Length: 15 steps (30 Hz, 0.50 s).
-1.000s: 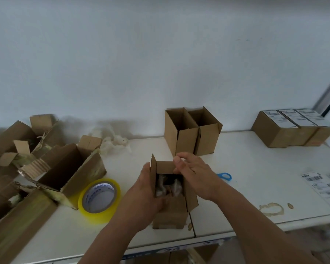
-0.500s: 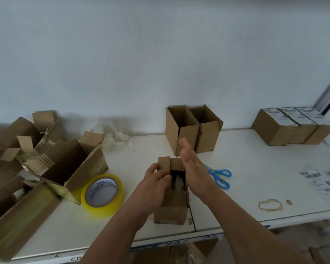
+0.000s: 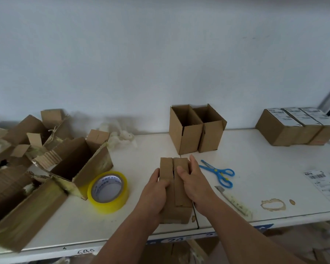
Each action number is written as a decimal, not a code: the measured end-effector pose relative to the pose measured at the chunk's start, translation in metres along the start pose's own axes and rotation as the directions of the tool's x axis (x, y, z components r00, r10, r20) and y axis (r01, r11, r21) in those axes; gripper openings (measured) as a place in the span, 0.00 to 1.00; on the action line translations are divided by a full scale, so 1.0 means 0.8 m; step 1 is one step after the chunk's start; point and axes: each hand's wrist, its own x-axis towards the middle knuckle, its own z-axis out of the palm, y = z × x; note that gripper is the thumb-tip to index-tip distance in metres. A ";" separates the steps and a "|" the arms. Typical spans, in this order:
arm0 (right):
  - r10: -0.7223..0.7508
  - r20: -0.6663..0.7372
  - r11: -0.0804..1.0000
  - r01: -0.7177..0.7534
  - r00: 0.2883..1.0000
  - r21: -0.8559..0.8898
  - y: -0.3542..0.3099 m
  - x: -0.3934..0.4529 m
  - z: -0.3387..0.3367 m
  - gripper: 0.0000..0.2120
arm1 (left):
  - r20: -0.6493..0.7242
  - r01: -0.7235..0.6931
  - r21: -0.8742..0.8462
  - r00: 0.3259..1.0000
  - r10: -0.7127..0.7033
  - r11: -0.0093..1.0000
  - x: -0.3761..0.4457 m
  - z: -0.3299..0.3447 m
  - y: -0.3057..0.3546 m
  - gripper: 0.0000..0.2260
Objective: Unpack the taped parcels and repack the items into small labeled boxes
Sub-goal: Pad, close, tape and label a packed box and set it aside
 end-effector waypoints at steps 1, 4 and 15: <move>0.021 0.009 1.000 -0.021 1.000 0.014 0.000 0.000 0.001 0.30 | -0.001 0.007 -0.019 1.000 -0.007 1.000 -0.002 0.000 -0.001 0.20; 0.047 0.034 0.999 -0.048 0.998 0.016 -0.003 -0.003 0.003 0.28 | 0.000 0.022 -0.021 1.000 -0.022 1.000 -0.005 0.001 -0.007 0.20; 0.001 0.050 0.989 0.007 0.999 -0.151 -0.002 0.002 0.008 0.27 | -0.060 -0.060 0.118 0.996 0.067 0.991 0.008 0.006 -0.026 0.20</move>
